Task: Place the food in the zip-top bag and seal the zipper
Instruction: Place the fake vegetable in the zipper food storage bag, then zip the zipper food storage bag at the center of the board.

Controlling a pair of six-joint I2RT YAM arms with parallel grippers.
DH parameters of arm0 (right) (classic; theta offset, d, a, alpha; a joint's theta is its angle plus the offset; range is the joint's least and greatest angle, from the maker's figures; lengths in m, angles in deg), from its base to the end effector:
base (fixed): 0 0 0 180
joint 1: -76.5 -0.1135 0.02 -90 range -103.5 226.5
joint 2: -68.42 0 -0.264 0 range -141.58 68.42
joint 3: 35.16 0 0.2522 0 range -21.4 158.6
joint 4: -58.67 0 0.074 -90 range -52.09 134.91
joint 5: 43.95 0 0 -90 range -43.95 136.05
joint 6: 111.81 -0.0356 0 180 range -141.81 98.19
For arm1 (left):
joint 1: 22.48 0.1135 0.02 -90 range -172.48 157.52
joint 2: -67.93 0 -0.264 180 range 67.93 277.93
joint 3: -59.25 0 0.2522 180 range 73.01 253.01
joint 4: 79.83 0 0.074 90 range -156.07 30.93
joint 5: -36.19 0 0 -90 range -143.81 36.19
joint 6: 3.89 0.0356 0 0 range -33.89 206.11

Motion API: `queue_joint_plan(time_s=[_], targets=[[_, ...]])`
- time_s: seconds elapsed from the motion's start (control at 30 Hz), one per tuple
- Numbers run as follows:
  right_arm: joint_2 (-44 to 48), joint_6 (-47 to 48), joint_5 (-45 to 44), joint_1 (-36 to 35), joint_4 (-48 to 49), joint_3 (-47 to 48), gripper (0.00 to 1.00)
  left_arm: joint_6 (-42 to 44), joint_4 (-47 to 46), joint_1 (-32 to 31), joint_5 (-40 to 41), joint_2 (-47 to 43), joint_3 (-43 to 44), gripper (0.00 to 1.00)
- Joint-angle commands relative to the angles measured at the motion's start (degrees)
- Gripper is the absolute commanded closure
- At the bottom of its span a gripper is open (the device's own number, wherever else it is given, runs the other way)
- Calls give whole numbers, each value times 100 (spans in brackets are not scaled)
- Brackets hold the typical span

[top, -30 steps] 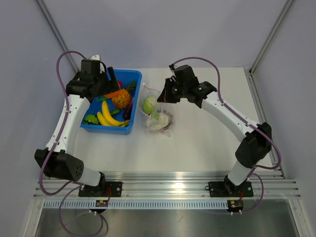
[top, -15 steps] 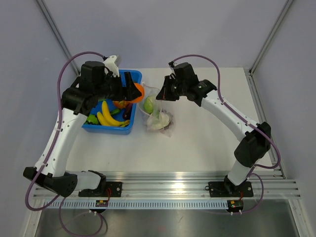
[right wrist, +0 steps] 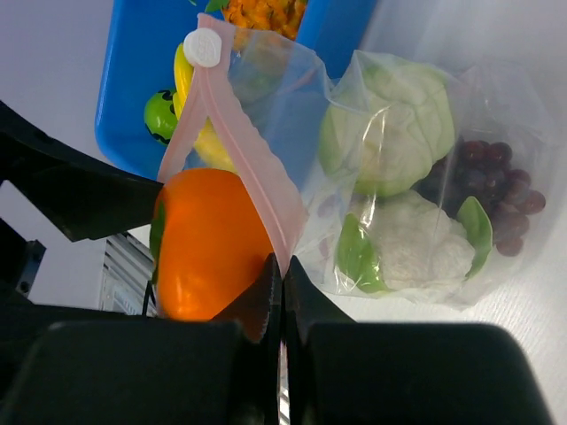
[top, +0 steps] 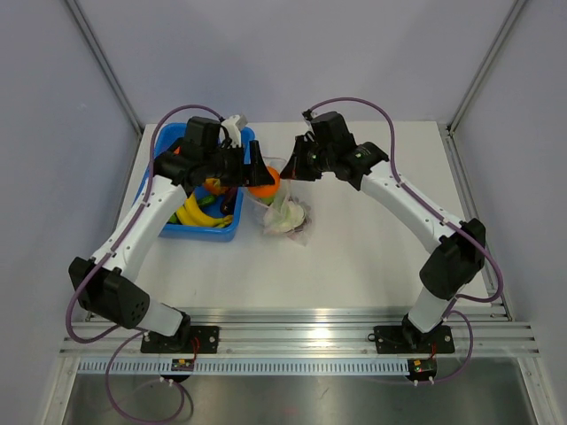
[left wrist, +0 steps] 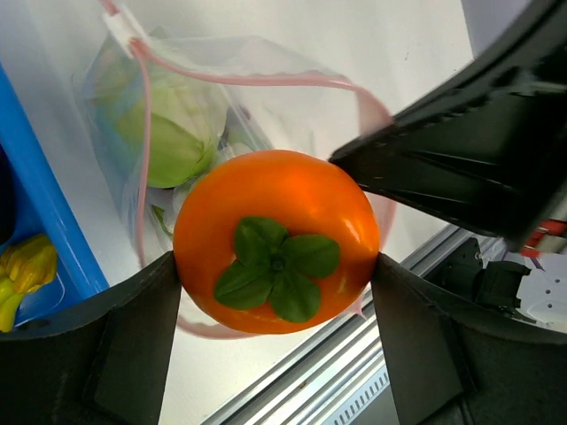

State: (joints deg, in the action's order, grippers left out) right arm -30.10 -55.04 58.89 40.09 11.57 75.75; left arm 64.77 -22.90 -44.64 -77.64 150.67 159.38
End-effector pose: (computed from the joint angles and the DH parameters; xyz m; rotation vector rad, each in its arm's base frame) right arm 0.3130 0.2407 0.3668 -0.2003 2.3068 0.9048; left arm 0.2812 -0.1301 0.3829 0.2482 2.3268 -0.8629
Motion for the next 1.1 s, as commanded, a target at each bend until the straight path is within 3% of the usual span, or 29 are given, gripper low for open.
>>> queue_joint_plan(time_s=[0.0,0.1,0.2,0.4,0.53,0.57,0.67,0.73,0.9,0.97,1.07], targets=[[368,-157,34,-77,135,24,100,-81,-565,-8,-139,14,-23,46],[439,-166,17,-86,144,-29,100,-19,-391,-8,-69,215,125,9],[456,-166,-18,-86,135,-46,100,7,-266,-17,-262,295,284,1],[518,-157,-106,-86,135,-152,100,314,153,9,45,-56,774,3],[544,-104,-185,-78,135,-152,100,499,498,263,343,-188,1136,22],[562,-70,-194,-86,126,-152,100,508,516,325,423,-240,1128,35],[597,18,-212,-86,65,-99,100,552,621,519,704,-197,1005,47],[632,97,-247,-78,-5,-99,100,605,692,519,775,-118,909,47],[694,344,-80,-86,-111,-90,100,781,973,493,345,365,856,30],[676,388,-36,-86,-120,-82,100,729,912,405,248,462,751,30],[641,466,8,-86,-199,-20,99,510,544,247,151,585,557,40]])
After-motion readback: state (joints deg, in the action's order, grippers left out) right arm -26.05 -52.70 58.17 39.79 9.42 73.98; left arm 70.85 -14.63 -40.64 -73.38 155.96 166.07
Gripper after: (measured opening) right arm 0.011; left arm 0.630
